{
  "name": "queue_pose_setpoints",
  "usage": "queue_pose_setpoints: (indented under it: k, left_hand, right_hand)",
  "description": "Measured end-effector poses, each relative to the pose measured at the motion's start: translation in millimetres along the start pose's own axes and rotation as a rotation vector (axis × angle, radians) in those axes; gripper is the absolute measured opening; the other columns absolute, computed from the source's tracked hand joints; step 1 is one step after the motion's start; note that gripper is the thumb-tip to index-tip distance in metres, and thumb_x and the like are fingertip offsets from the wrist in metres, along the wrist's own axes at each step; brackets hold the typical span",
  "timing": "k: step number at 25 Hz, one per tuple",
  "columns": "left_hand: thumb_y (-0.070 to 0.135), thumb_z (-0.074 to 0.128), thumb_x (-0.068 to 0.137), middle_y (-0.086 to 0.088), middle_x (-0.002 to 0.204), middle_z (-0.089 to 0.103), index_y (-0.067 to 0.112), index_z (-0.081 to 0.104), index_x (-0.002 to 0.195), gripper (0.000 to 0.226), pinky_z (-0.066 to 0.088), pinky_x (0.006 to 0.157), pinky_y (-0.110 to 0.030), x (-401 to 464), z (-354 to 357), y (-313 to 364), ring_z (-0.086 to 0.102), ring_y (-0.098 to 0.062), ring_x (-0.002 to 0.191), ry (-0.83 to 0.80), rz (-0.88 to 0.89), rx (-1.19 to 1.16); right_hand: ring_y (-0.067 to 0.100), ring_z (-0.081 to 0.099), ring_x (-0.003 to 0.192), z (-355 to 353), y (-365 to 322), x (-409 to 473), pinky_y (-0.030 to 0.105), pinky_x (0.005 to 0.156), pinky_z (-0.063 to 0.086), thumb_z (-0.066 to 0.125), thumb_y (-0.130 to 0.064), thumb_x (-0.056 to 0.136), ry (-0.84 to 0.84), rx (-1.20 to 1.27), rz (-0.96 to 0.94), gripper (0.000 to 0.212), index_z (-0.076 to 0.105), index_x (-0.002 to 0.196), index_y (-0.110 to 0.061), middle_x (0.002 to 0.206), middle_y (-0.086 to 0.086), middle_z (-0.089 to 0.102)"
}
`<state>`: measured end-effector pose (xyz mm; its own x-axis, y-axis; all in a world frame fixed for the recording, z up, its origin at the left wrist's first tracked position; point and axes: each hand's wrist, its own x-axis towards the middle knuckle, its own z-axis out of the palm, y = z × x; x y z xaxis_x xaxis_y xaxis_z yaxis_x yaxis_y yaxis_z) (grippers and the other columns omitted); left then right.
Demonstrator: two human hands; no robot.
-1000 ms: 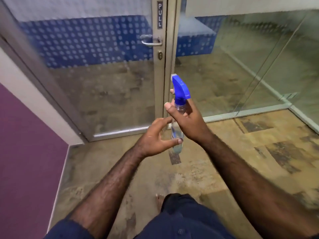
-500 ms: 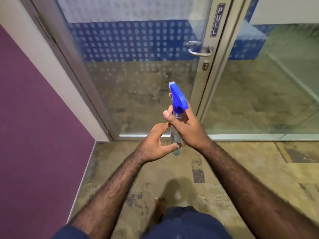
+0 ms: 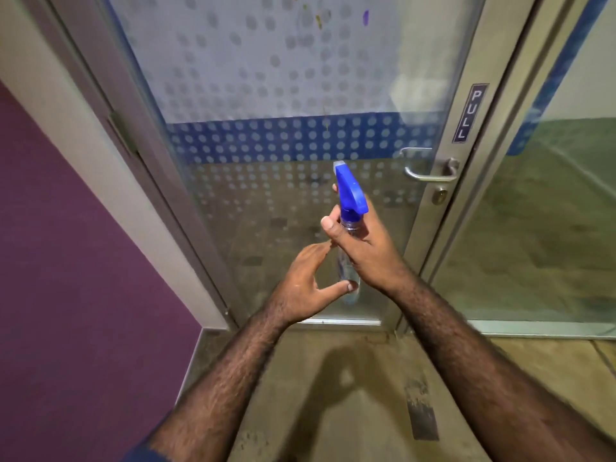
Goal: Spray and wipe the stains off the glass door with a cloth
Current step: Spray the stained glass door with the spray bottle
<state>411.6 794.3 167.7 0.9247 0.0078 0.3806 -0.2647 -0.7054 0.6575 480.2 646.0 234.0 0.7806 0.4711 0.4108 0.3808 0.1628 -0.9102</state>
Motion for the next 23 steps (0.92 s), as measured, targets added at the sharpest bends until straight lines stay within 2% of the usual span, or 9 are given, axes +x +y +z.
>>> queue_pose_setpoints:
  k: [2, 3, 6, 9, 11, 14, 17, 20, 23]
  left_hand:
    - [0.052, 0.082, 0.085, 0.012, 0.144, 0.053, 0.008, 0.055, 0.153, 0.086, 0.027, 0.121, -0.005, 22.2, -13.2, -10.7, 0.045, 0.004, 0.137, 0.054, 0.036, 0.018]
    - [0.055, 0.08, 0.085, 0.011, 0.144, 0.054, 0.007, 0.055, 0.153, 0.086, 0.027, 0.121, -0.006, 34.3, -21.2, -16.4, 0.044, 0.004, 0.136, 0.072, 0.058, 0.026]
    - [0.06, 0.077, 0.088, 0.001, 0.156, 0.057, 0.01, 0.051, 0.158, 0.09, 0.037, 0.128, -0.031, 70.2, -48.7, -34.2, 0.048, -0.009, 0.146, 0.035, 0.141, 0.078]
    - [0.066, 0.072, 0.09, -0.004, 0.164, 0.053, 0.011, 0.046, 0.163, 0.095, 0.038, 0.13, -0.044, 105.7, -84.4, -46.7, 0.046, -0.019, 0.154, 0.039, 0.222, 0.146]
    - [0.065, 0.069, 0.094, -0.007, 0.165, 0.052, 0.011, 0.048, 0.162, 0.09, 0.039, 0.128, -0.051, 133.4, -116.8, -54.0, 0.046, -0.023, 0.156, 0.114, 0.284, 0.218]
    - [0.053, 0.074, 0.096, -0.015, 0.159, 0.058, 0.002, 0.058, 0.153, 0.078, 0.043, 0.123, -0.058, 186.1, -171.2, -62.2, 0.053, -0.033, 0.151, 0.332, 0.412, 0.375]
    - [0.044, 0.076, 0.099, -0.021, 0.159, 0.056, -0.004, 0.058, 0.15, 0.072, 0.041, 0.123, -0.061, 248.9, -234.8, -60.8, 0.051, -0.04, 0.151, 0.539, 0.518, 0.563]
    - [0.053, 0.058, 0.106, -0.023, 0.171, 0.038, -0.002, 0.043, 0.161, 0.079, 0.027, 0.13, -0.065, 303.3, -295.3, -50.6, 0.034, -0.04, 0.162, 0.65, 0.493, 0.732]
    - [0.064, 0.039, 0.109, -0.024, 0.179, 0.017, 0.0, 0.024, 0.169, 0.089, 0.013, 0.134, -0.067, 345.1, -341.6, -42.1, 0.014, -0.04, 0.168, 0.73, 0.403, 0.903]
  right_hand:
    - [0.015, 0.06, 0.09, 4.6, -3.6, 28.0, 0.032, 0.091, 0.054, 0.072, -0.018, 0.105, 0.022, -0.017, -0.025, 0.049, 0.051, 0.148, -0.028, 0.1, 0.003, 0.063]
    - [0.015, 0.06, 0.089, 7.5, -6.0, 41.5, 0.032, 0.091, 0.054, 0.072, -0.017, 0.105, 0.035, -0.03, -0.043, 0.048, 0.051, 0.148, -0.027, 0.099, 0.006, 0.063]
    - [0.015, 0.061, 0.089, 17.1, -15.7, 76.8, 0.036, 0.091, 0.055, 0.072, -0.021, 0.105, 0.072, -0.051, -0.097, 0.047, 0.053, 0.147, -0.027, 0.1, 0.004, 0.064]
    - [0.016, 0.064, 0.091, 25.2, -30.6, 106.5, 0.037, 0.093, 0.055, 0.073, -0.028, 0.102, 0.13, -0.035, -0.121, 0.04, 0.056, 0.137, -0.038, 0.101, 0.0, 0.065]
    - [0.017, 0.065, 0.092, 29.3, -43.0, 127.7, 0.043, 0.094, 0.057, 0.073, -0.03, 0.101, 0.184, -0.045, -0.142, 0.038, 0.058, 0.135, -0.035, 0.101, 0.002, 0.065]
    - [0.025, 0.063, 0.091, 31.2, -62.0, 155.6, 0.057, 0.096, 0.056, 0.073, -0.025, 0.105, 0.229, -0.1, -0.179, 0.039, 0.057, 0.141, -0.027, 0.1, 0.011, 0.063]
    - [0.023, 0.072, 0.092, 32.8, -88.5, 176.9, 0.038, 0.089, 0.064, 0.074, -0.043, 0.1, 0.3, -0.099, -0.234, 0.046, 0.059, 0.142, -0.035, 0.101, -0.008, 0.069]
    - [0.012, 0.077, 0.091, 36.4, -116.1, 196.0, 0.026, 0.076, 0.064, 0.071, -0.051, 0.098, 0.367, -0.115, -0.268, 0.043, 0.063, 0.138, -0.036, 0.117, -0.025, 0.073]
    - [0.013, 0.078, 0.096, 40.7, -140.0, 216.1, 0.032, 0.068, 0.066, 0.07, -0.045, 0.102, 0.389, -0.185, -0.302, 0.033, 0.064, 0.133, -0.036, 0.119, -0.024, 0.071]
